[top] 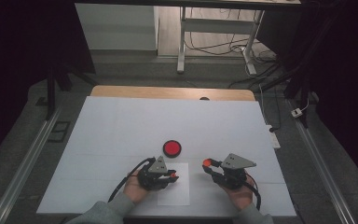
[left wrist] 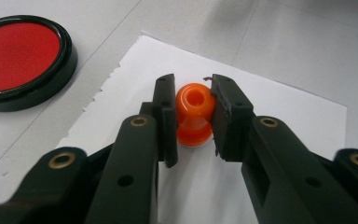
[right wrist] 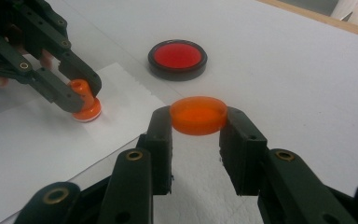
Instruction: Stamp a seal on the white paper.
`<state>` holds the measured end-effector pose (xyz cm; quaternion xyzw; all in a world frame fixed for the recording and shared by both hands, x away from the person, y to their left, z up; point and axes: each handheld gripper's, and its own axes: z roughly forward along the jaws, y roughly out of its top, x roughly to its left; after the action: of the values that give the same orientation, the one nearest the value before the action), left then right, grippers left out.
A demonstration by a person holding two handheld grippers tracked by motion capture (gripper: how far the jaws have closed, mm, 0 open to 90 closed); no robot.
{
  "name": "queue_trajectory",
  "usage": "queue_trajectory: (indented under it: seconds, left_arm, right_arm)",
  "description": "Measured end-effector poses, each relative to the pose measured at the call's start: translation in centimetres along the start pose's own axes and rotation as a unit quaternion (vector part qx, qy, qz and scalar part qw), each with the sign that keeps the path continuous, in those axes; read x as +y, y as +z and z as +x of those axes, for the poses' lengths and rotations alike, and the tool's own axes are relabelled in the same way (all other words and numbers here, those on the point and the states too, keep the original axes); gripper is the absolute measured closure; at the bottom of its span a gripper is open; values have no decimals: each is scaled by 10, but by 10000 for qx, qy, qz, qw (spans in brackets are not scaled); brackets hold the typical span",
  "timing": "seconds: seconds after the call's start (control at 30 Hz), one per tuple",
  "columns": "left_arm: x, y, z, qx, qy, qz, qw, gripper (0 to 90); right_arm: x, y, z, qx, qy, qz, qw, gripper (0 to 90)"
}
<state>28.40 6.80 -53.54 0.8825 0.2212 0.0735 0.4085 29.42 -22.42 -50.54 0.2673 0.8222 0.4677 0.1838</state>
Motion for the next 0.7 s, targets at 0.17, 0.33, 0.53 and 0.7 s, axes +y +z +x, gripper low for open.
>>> queue_trajectory:
  seconds: [0.17,0.33,0.53,0.7]
  left_arm:
    - [0,0,0,-9,-19,-8,10000,726]
    - [0,0,1,-18,-26,-15,10000,726]
    - [0,0,2,-52,-84,-40,9999,725]
    - [-1,0,2,-44,-91,-63,9999,724]
  right_arm:
    - [0,0,0,17,-9,-15,10000,646]
    - [0,0,1,20,-9,0,10000,646]
    - [0,1,0,25,-5,-2,10000,646]
    - [0,0,0,9,-20,-23,10000,646]
